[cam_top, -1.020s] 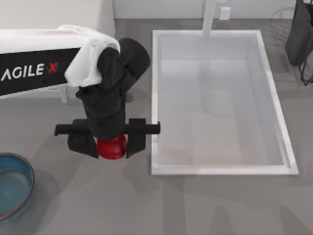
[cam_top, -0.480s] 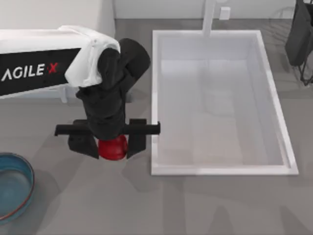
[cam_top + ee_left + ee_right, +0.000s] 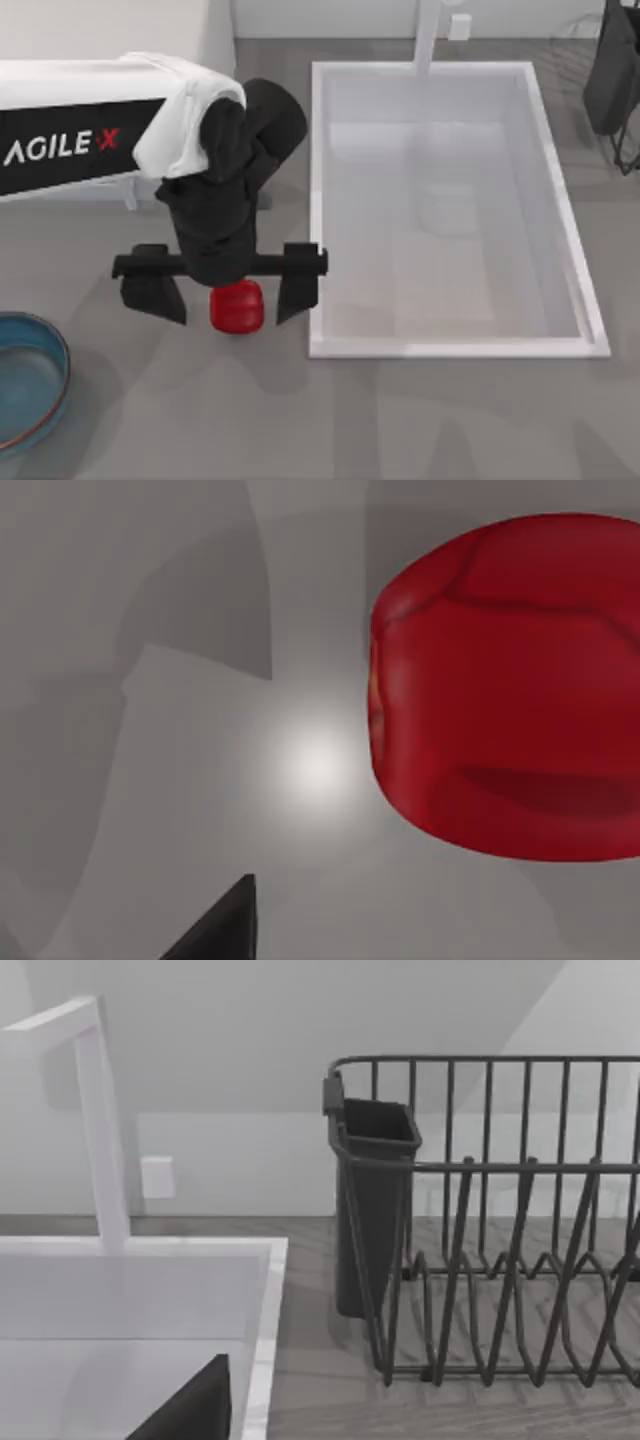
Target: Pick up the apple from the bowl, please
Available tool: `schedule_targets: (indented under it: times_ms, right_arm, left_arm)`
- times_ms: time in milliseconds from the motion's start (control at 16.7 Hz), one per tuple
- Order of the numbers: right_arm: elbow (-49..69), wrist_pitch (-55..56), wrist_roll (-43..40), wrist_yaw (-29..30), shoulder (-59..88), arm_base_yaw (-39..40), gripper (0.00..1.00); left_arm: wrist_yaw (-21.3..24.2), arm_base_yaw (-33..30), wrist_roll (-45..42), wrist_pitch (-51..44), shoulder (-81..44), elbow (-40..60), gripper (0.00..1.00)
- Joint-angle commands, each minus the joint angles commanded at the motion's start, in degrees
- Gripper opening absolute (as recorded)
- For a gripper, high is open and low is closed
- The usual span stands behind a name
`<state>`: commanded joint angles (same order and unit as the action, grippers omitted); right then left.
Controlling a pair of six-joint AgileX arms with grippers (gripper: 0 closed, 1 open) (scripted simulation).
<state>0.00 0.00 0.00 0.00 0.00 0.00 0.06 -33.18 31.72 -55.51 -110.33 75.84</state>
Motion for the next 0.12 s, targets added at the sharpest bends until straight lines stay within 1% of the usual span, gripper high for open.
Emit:
schedule_targets:
  times_ms: [120]
  right_arm:
    - [0.0, 0.0, 0.0, 0.0, 0.0, 0.0, 1.0]
  left_arm:
    - [0.0, 0.0, 0.0, 0.0, 0.0, 0.0, 1.0]
